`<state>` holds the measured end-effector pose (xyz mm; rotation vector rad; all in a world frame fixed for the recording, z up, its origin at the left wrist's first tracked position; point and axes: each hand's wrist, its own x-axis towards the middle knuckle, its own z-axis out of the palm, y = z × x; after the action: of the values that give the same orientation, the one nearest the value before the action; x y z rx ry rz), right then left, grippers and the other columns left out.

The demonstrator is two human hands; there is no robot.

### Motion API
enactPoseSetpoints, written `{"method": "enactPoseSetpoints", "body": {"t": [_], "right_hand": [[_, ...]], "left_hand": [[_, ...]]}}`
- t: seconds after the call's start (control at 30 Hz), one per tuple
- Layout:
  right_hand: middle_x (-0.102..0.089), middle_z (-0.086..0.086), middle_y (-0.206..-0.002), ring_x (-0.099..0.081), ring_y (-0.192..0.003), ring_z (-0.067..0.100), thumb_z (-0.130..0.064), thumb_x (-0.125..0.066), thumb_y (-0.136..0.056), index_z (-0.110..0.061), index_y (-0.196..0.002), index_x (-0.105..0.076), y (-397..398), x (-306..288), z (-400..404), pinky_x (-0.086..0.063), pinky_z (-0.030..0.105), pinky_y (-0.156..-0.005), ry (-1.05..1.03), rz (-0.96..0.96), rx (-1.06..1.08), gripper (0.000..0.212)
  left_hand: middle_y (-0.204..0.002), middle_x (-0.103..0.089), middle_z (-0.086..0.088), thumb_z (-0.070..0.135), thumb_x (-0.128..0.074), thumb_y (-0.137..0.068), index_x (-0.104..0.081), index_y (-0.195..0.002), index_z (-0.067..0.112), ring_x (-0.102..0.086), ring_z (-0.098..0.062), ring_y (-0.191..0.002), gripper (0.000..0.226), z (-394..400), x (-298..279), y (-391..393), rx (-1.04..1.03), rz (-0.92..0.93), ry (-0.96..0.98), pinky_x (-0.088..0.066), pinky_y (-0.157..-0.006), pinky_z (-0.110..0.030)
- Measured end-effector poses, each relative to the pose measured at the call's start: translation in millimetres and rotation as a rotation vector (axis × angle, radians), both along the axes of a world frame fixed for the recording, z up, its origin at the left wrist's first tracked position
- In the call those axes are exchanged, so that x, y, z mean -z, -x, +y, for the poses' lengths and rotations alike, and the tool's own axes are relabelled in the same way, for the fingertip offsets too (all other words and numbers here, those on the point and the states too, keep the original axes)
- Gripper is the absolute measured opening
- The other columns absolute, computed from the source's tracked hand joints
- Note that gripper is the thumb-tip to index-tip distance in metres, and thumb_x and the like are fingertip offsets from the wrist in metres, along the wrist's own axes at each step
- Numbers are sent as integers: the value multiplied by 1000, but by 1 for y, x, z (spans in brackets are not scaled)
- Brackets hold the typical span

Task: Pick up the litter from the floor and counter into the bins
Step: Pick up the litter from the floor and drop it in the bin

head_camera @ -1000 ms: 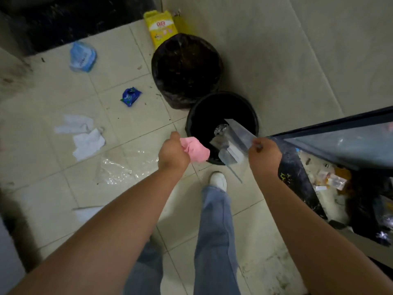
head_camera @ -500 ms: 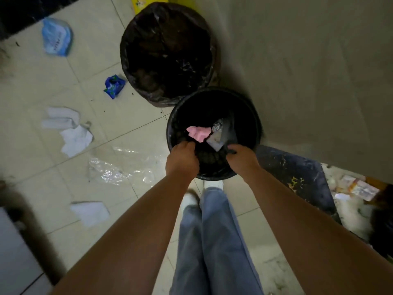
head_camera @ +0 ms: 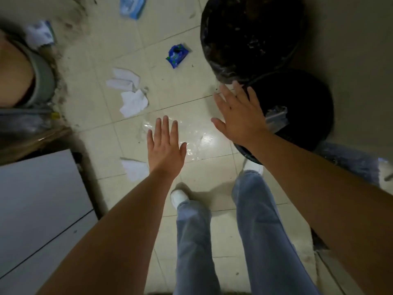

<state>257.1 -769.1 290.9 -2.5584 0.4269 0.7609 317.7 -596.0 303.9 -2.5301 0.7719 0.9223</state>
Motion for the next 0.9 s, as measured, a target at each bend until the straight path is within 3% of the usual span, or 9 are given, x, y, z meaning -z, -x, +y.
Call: {"method": "enactPoseSetpoints", "body": {"t": [0.17, 0.37, 0.57, 0.67, 0.8, 0.9], "right_hand": [[-1, 5, -159, 2, -146, 28, -40, -30, -97, -15, -146, -8, -49, 2, 72, -3, 47, -120, 38, -40, -89, 60], [-3, 6, -159, 1, -146, 26, -36, -30, -98, -15, -146, -7, -69, 26, 191, -2, 45, -120, 88, 131, -78, 58], [-15, 6, -157, -10, -146, 25, -35, -35, -97, -13, -144, -19, -90, 65, 293, -12, 42, -120, 110, 281, -76, 55], [-19, 8, -156, -15, -145, 26, -34, -39, -96, -11, -143, -23, -115, 101, 330, -16, 41, -119, 93, 299, -98, 54], [-21, 10, -156, -19, -143, 29, -37, -46, -93, -12, -143, -22, -161, 179, 359, -24, 43, -116, 113, 303, -138, 61], [-39, 19, -143, -41, -129, 37, -38, -52, -90, -22, -145, -14, -193, 252, 372, -41, 47, -103, 98, 373, -121, 68]], "left_hand": [[-161, 7, -12, 37, -28, -101, 1, -151, 11, 9, -27, -149, 63, 109, 2, -33, -164, -66, -62, 4, -122, -41], [-161, 6, -12, 38, -31, -100, 1, -151, 12, 8, -28, -149, 66, 245, 32, -66, -243, 21, -82, 1, -122, -43], [-160, -6, -14, 38, -40, -99, -7, -151, 11, -5, -30, -149, 67, 364, 82, -94, -325, 85, -88, -15, -121, -42], [-159, -15, -14, 35, -41, -99, -12, -150, 12, -15, -29, -147, 63, 393, 121, -108, -392, 153, -88, -25, -118, -38], [-146, -36, -14, 33, -42, -99, -19, -147, 16, -38, -28, -132, 56, 409, 194, -129, -445, 182, -41, -43, -102, -36], [-138, -41, -16, 37, -43, -98, -20, -148, 21, -44, -28, -125, 56, 412, 261, -135, -519, 186, -3, -47, -95, -35]]}}
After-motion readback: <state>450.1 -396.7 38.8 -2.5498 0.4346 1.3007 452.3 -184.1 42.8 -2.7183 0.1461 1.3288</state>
